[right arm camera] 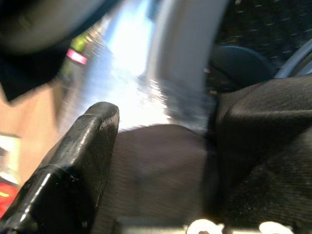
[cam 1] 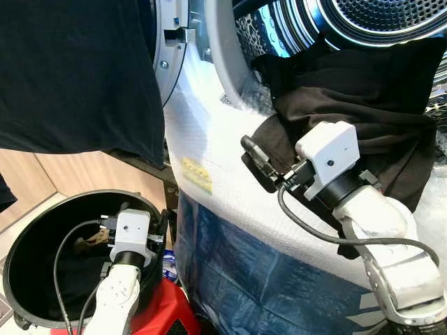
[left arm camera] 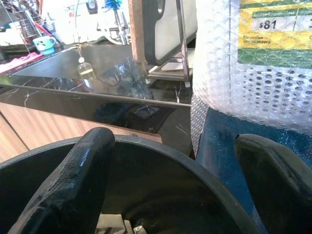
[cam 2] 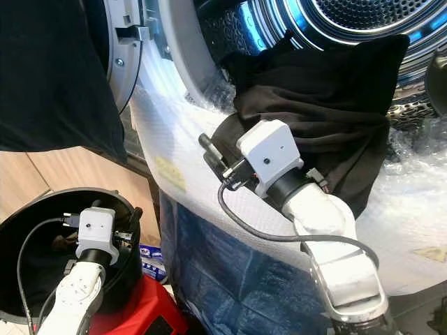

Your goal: Clothes washing

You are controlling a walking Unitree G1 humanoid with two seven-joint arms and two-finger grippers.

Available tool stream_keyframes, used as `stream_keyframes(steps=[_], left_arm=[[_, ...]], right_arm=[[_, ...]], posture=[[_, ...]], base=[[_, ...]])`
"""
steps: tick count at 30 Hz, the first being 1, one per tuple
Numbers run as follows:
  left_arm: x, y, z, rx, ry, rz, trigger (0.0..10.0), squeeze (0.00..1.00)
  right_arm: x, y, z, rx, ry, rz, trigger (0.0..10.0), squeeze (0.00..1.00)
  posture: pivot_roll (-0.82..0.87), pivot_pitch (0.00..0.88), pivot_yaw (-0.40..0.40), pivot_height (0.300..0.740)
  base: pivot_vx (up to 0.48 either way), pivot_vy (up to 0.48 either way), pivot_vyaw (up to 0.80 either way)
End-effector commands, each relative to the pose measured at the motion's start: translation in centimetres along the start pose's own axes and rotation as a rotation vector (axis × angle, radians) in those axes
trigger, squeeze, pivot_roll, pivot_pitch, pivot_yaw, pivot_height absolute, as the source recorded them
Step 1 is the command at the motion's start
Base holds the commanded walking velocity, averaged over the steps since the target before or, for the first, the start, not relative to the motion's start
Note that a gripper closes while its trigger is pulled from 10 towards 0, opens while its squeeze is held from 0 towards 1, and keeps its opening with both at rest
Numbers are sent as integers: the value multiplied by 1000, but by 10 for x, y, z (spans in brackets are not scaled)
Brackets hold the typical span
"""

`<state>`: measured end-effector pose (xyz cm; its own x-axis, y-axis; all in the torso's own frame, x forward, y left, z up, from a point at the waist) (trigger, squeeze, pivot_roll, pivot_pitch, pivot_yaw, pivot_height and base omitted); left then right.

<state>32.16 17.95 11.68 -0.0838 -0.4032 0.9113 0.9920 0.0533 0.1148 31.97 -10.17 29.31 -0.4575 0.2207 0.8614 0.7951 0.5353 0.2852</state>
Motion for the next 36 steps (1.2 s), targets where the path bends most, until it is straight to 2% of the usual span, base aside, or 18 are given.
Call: stream_keyframes(steps=[1,6,7,8,9,10,23,36], left_arm=[[0,0,-4,-15,17,-4,10000,0],[2,0,-4,-20,24,-12,10000,0],[2,0,-4,-21,26,-12,10000,0],[2,0,-4,-21,26,-12,10000,0],[2,0,-4,-21,26,-12,10000,0],[2,0,-4,-22,28,-13,10000,0],[3,0,-6,-30,32,-21,10000,0],[3,-1,-6,-31,35,-17,10000,0]], right_arm=[[-4,-1,-10,-34,-64,20,10000,0],[-12,1,-12,-42,-108,49,10000,0],[-14,2,-10,-32,-125,58,8902,0],[-15,2,-9,-24,-135,60,7137,0],[-15,2,-9,-24,-135,60,7137,0],[-16,3,-7,-15,-148,59,0,0],[-19,5,-3,4,-141,63,0,0],[-15,8,-5,-2,-108,47,0,0]], posture=[[3,99,-60,740],[13,83,-58,740],[15,79,-57,740],[15,79,-57,740],[15,79,-57,740],[20,74,-59,740],[23,47,-56,740],[22,64,-57,740]], base=[[0,0,0],[0,0,0],[0,0,0],[0,0,0],[0,0,0],[0,0,0],[0,0,0],[0,0,0]])
Point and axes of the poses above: a point about 5 cm out from each wrist's last joint towards the gripper, its own y axis pointing out of the wrist towards the gripper, its own x axis along the axis of the wrist's last joint, z = x × y, the point moved 4 cm from there along y, pointing out of the wrist towards the gripper, and after that the axes turned 12 degrees about y, right-handed, at the moved point
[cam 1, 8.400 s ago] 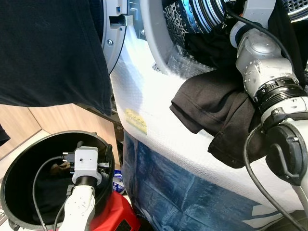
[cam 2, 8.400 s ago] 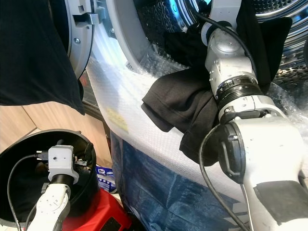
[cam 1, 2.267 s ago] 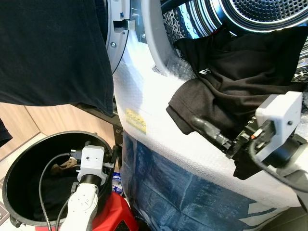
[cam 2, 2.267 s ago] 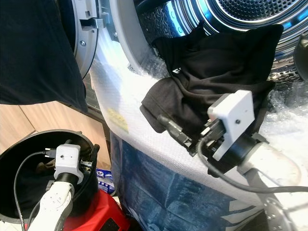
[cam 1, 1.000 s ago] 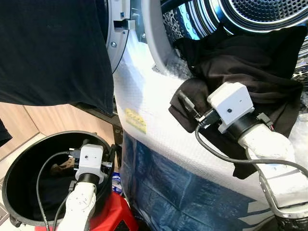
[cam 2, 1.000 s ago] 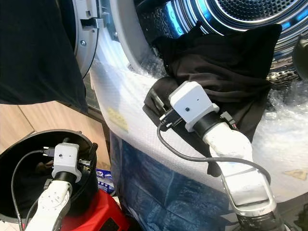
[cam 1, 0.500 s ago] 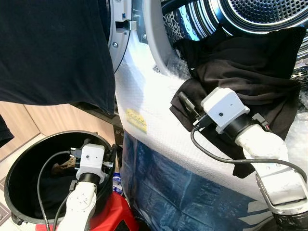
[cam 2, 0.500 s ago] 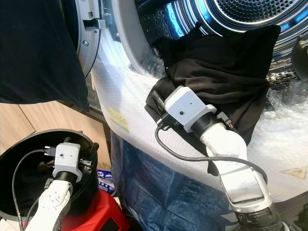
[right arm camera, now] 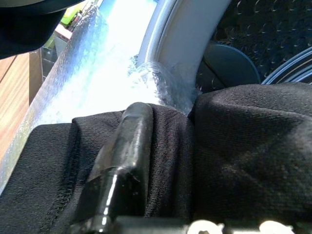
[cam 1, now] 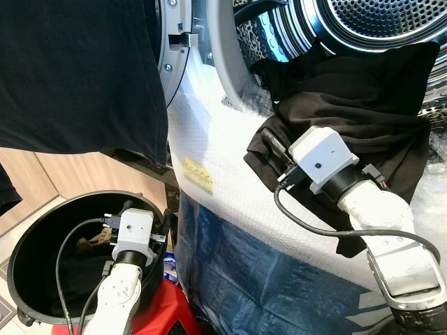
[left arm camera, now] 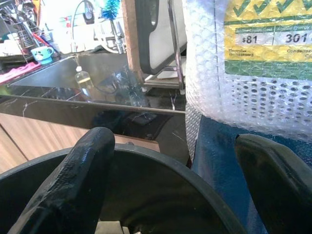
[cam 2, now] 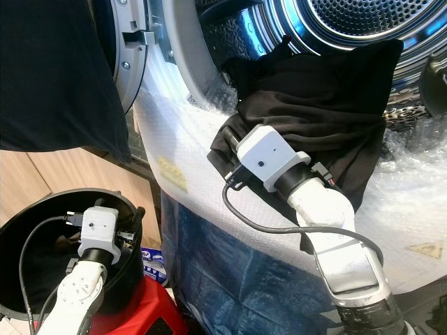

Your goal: Clothes washing

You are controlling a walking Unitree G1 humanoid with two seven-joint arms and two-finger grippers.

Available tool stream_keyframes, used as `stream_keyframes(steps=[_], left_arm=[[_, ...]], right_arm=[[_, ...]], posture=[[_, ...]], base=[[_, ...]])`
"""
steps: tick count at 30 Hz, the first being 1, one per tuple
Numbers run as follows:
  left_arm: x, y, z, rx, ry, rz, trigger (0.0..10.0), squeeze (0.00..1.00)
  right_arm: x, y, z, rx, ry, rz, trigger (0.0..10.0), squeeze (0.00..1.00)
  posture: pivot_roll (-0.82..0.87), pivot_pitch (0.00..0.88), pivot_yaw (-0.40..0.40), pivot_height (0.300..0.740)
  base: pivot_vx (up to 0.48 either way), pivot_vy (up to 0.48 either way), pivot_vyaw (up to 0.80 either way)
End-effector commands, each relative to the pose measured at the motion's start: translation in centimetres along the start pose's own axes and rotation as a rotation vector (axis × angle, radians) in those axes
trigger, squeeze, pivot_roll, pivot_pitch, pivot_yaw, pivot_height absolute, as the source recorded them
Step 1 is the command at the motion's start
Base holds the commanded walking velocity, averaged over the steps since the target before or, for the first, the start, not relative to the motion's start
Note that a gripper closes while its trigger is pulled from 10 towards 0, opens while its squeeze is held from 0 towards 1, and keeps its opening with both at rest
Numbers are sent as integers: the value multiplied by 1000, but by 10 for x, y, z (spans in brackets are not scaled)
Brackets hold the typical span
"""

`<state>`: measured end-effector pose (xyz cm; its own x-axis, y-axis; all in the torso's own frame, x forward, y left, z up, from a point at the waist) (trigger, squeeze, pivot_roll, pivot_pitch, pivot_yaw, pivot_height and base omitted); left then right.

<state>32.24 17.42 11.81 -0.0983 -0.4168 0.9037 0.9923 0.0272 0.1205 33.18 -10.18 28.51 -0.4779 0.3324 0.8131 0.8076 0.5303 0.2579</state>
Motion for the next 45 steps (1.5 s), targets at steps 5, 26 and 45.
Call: stream_keyframes(steps=[5,26,45], left_arm=[[0,-1,-1,-6,21,0,10000,0],[0,3,1,15,10,4,10000,0],[2,9,0,22,6,-1,10000,0]], right_arm=[[-2,2,-4,-2,12,12,0,0],[56,24,-56,-107,214,-229,0,0],[94,120,-142,-439,295,-124,0,0]], posture=[[23,71,-58,740],[19,91,-63,740],[36,56,-62,740]], base=[[0,0,0],[0,0,0],[0,0,0]])
Point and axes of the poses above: a point about 5 cm out from each wrist's last joint towards the gripper, its own y axis pointing out of the wrist towards the gripper, its own x axis along the axis of the wrist's last joint, z = x × y, the point moved 4 cm from there along y, pointing out of the wrist towards the gripper, and after that the axes turned 12 degrees about y, right-handed, at the moved point
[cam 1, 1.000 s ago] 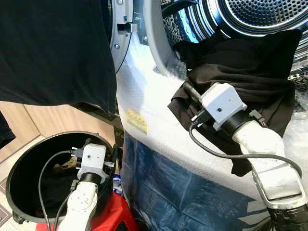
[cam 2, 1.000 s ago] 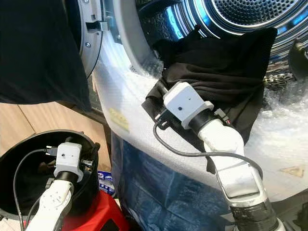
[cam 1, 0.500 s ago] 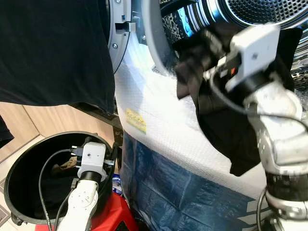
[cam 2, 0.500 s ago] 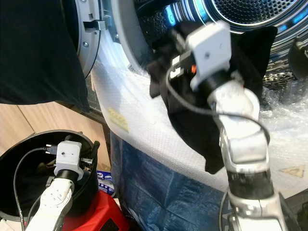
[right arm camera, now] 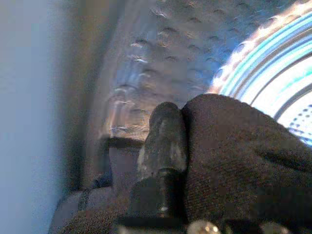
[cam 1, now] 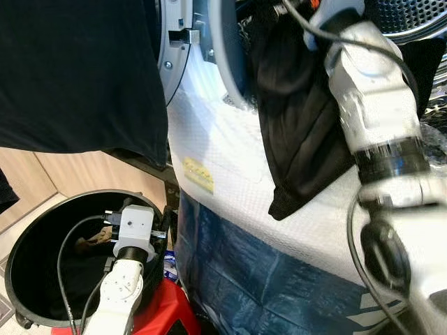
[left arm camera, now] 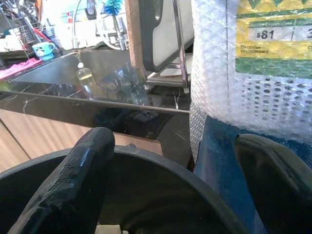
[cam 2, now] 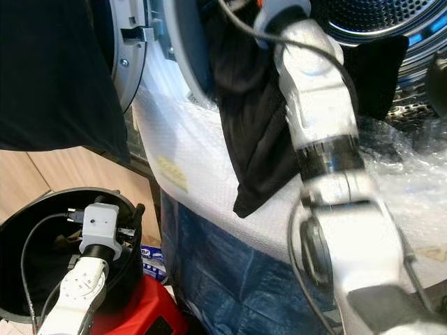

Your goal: Clothes washing

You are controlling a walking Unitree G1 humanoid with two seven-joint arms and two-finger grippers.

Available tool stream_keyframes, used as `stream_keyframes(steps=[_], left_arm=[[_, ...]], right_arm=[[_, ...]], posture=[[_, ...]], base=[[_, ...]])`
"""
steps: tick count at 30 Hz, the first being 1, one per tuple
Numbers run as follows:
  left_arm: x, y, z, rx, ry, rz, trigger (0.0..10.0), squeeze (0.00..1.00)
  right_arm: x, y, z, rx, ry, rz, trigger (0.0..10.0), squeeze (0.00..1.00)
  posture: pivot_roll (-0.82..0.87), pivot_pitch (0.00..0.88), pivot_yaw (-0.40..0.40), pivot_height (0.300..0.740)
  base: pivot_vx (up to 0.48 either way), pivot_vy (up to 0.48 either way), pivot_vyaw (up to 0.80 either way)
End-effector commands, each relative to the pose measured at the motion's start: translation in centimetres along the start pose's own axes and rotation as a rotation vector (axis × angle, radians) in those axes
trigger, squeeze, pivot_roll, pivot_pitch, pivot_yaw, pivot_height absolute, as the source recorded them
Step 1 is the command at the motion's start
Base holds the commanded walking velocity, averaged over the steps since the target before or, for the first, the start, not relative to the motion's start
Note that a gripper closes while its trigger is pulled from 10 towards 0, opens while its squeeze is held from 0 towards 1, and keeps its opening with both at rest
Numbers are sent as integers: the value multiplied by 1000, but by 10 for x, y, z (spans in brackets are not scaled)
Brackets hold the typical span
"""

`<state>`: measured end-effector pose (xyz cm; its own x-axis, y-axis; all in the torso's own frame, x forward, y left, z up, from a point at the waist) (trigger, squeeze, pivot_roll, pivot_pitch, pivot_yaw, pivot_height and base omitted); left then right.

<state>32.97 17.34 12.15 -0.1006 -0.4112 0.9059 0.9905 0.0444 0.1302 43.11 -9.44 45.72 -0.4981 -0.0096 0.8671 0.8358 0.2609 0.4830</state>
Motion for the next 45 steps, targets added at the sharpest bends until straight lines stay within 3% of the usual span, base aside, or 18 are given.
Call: stream_keyframes(steps=[1,4,6,11,16,21,23,26,27,28,30,31,32,33,45], left_arm=[[-1,1,1,4,12,0,10000,0],[-1,1,1,5,13,1,10000,0],[-1,1,1,6,13,1,10000,0],[-2,1,1,11,14,2,10000,0],[-1,0,-1,-1,15,0,10000,0],[0,1,-3,-9,12,-3,10000,0],[0,1,-3,-9,11,-3,10000,0],[0,1,-3,-10,10,0,10000,0],[-1,0,-3,-12,10,3,10000,0],[-1,0,-4,-13,10,4,10000,0],[-2,-1,-5,-18,11,6,10000,0],[-2,0,-5,-19,11,6,10000,0],[-2,0,-5,-20,11,6,10000,0],[-2,0,-5,-21,10,7,10000,0],[-3,-4,-11,-30,-2,11,10000,0]], right_arm=[[8,0,-31,-145,-39,-1,0,0],[11,-3,-52,-242,-28,15,0,0],[12,-3,-58,-266,-27,18,0,0],[14,-27,-124,-553,-164,65,0,0],[-7,-43,-149,-632,-163,136,0,0],[-29,-56,-160,-698,-190,198,0,0],[-37,-63,-167,-741,-143,203,0,0],[-48,-58,-154,-667,-106,229,0,0],[-52,-54,-145,-622,-112,241,7804,0],[-55,-52,-141,-609,-112,243,10000,0],[-63,-49,-131,-567,-78,258,10000,0],[-66,-47,-126,-547,-58,263,10000,937],[-67,-46,-124,-540,-53,265,10000,937],[-68,-45,-121,-531,-46,268,10000,1000],[-74,-33,-85,-440,49,241,10000,1000]], posture=[[36,56,-62,740],[41,53,-66,740],[41,53,-66,740],[51,49,-70,740],[47,50,-63,740],[42,55,-59,740],[50,59,-60,740],[52,62,-59,740],[46,65,-54,740],[44,68,-54,740],[44,68,-54,740],[44,67,-52,740],[44,67,-52,740],[44,67,-52,740],[15,65,-60,740]], base=[[0,0,0],[0,0,0],[0,0,0],[0,0,0],[0,0,0],[0,0,0],[0,0,0],[0,0,0],[0,0,0],[0,0,0],[0,0,0],[0,0,0],[0,0,0],[0,0,0],[0,0,0]])
Point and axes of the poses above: a point about 5 cm out from each wrist's last joint towards the gripper, its own y axis pointing out of the wrist towards the gripper, its own x axis along the axis of the wrist's last joint, z = x × y, the point moved 4 cm from there along y, pointing out of the wrist towards the gripper, and after that the axes turned 12 degrees about y, right-handed, at the moved point
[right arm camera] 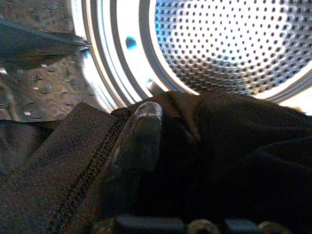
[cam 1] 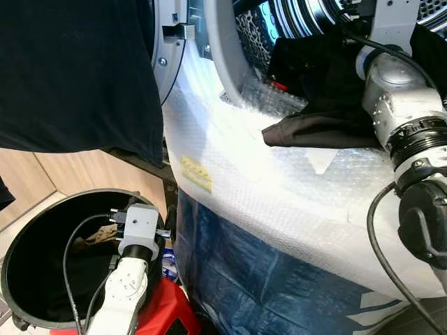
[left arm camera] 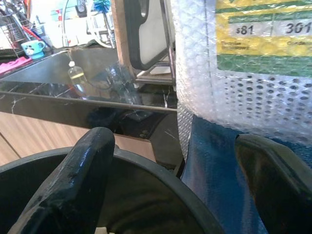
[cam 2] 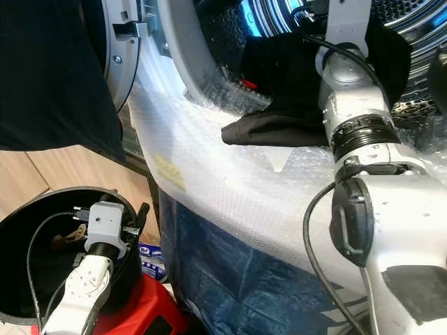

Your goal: Clothes washing

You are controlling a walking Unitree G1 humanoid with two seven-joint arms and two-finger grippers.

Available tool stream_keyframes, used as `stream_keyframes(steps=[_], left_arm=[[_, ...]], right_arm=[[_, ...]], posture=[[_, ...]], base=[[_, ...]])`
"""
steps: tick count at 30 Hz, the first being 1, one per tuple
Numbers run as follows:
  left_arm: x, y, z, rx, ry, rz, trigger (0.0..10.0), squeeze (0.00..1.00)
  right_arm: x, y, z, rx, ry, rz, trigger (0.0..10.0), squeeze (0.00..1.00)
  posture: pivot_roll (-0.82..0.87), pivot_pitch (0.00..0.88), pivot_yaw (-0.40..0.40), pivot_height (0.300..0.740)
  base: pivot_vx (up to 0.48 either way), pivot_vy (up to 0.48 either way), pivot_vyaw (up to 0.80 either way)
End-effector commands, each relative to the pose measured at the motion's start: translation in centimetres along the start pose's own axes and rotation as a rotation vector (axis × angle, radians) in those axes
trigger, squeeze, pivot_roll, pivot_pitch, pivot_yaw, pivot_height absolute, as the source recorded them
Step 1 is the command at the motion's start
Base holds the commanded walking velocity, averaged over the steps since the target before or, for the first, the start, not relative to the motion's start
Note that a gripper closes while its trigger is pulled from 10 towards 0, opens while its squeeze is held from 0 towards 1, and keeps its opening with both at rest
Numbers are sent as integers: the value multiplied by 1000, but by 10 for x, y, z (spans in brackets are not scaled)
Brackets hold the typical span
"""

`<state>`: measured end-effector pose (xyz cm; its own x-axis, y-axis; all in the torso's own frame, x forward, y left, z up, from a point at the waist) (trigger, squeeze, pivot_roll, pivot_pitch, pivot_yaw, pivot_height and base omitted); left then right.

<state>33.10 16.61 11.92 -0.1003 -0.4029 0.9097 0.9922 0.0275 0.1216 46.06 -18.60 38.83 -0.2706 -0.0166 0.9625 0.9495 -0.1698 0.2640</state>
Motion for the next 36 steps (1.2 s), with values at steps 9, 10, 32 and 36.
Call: stream_keyframes(steps=[9,10,32,36], left_arm=[[-5,-8,-7,-15,0,18,10000,0],[-5,-8,-7,-16,0,18,10000,0],[-7,-8,-11,-25,-8,22,10000,0],[-8,-8,-10,-24,-5,24,10000,0]], right_arm=[[-7,-11,-8,-32,10,-34,10000,1000],[-7,-13,-9,-33,8,-35,10000,1000],[27,-89,-14,133,3,-64,10000,1000],[21,-100,-24,147,-24,-7,10000,1000]], posture=[[-5,66,-70,740],[-5,66,-70,740],[-18,77,-77,740],[-30,88,-75,740]], base=[[0,0,0],[0,0,0],[0,0,0],[0,0,0]])
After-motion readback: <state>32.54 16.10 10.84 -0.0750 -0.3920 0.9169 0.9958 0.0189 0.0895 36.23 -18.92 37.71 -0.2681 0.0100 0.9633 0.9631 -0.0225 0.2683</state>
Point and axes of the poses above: a point about 5 cm out from each wrist's last joint towards the gripper, its own y axis pointing out of the wrist towards the gripper, its own x axis along the axis of the wrist's last joint, z = x × y, the point moved 4 cm from there along y, pointing out of the wrist towards the gripper, and after that the axes turned 12 degrees about y, right-handed, at the moved point
